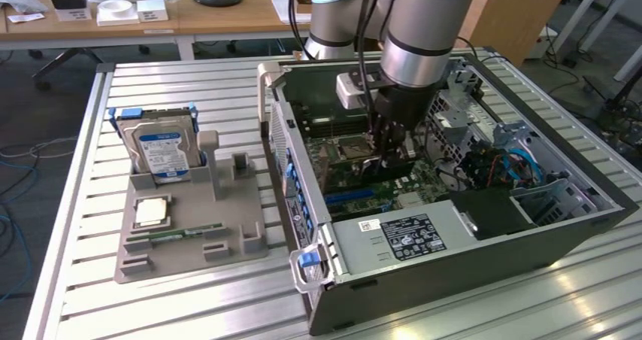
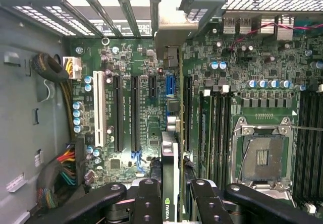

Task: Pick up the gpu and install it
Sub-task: 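Insert the gpu into the slot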

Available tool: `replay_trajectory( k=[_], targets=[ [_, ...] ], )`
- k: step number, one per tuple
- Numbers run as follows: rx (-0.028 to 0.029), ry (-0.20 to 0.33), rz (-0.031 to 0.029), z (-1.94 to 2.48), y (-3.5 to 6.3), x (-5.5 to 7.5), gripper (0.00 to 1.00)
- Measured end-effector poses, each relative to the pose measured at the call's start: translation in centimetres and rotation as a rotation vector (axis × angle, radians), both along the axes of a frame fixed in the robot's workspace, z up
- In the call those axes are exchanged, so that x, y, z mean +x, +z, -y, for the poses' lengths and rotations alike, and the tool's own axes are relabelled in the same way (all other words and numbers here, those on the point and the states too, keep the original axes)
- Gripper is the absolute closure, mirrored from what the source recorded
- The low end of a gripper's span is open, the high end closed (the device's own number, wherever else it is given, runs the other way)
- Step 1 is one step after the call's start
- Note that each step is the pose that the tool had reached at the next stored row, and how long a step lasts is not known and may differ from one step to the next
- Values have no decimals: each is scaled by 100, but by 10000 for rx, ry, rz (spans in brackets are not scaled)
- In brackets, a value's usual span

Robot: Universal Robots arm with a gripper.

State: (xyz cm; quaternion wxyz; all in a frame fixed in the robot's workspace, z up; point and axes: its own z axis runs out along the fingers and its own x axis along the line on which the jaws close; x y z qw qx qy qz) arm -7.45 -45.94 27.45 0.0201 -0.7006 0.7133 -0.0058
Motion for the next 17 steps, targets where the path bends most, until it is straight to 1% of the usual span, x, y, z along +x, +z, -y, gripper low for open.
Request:
replay_trajectory(
  k=[4, 7, 17],
  targets=[
    [-1, 0, 0, 4, 0, -25, 73],
    [0, 0, 0, 19, 0, -32, 73],
    [0, 0, 0, 21, 0, -43, 73]
  ],
)
